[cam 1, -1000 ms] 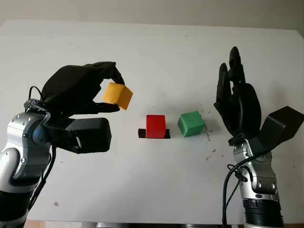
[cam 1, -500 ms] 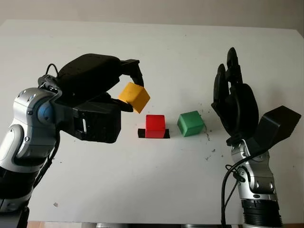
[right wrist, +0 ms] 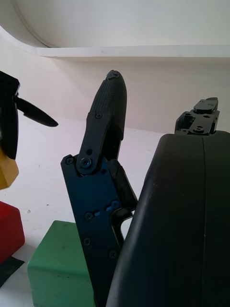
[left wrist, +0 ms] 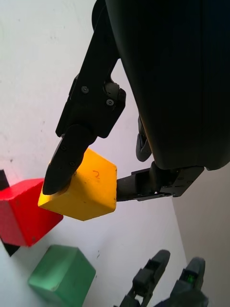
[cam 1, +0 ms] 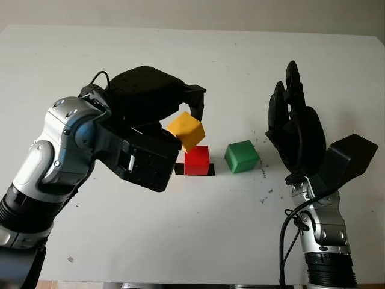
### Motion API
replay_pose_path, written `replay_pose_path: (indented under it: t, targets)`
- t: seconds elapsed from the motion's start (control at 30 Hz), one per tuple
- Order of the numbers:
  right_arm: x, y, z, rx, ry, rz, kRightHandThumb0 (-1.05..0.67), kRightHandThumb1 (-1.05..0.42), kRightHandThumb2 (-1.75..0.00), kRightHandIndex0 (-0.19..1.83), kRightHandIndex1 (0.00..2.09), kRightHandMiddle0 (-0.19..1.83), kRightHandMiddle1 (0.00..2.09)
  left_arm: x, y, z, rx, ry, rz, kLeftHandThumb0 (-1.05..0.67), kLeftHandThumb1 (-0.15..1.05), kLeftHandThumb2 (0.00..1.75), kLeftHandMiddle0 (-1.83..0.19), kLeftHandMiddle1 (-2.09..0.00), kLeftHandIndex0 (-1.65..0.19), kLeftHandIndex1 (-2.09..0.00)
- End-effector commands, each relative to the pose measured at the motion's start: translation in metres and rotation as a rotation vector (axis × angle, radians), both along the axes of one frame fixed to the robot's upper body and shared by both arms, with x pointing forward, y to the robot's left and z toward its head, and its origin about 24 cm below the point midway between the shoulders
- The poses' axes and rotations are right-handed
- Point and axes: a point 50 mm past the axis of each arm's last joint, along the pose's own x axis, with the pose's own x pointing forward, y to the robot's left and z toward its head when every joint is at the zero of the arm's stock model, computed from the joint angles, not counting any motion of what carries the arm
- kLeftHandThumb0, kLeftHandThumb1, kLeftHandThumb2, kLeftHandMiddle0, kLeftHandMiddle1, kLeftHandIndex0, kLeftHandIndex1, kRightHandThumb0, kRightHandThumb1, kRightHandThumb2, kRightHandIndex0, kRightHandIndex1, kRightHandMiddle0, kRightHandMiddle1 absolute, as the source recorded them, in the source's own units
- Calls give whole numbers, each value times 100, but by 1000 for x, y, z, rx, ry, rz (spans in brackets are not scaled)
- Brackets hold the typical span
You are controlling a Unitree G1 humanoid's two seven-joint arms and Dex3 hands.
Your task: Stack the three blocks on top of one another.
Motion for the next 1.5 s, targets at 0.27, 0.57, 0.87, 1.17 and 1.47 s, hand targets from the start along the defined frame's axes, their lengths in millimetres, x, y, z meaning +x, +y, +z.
replay_pose_path:
  t: [0.27, 0.57, 0.87, 1.17, 1.47]
  targets:
    - [-2, 3, -3, -3, -11, -11, -72, -105, -62, -19, 0, -19, 0, -4, -10, 3, 62, 7, -79, -33, 100, 6, -28, -5, -22, -175]
    - [-2, 2, -5, 6, -21, 2, -71, -105, -62, -19, 0, -19, 0, -5, -12, 3, 94, -39, -136, -27, 97, 5, -25, -4, -27, -160]
    - [-2, 2, -6, 4, -18, 0, -70, -105, -62, -19, 0, -19, 0, -4, -10, 2, 120, -82, -152, -23, 98, 6, -23, -5, -29, -151]
    - [-2, 2, -7, -2, -17, 2, -70, -105, -62, -19, 0, -19, 0, -2, -7, -1, 135, -118, -146, -23, 99, 6, -22, -5, -30, -146]
    - [-2, 3, -7, -4, -13, -10, -70, -105, -62, -19, 0, -19, 0, -1, -7, -2, 147, -102, -155, -26, 102, 6, -21, -5, -28, -154]
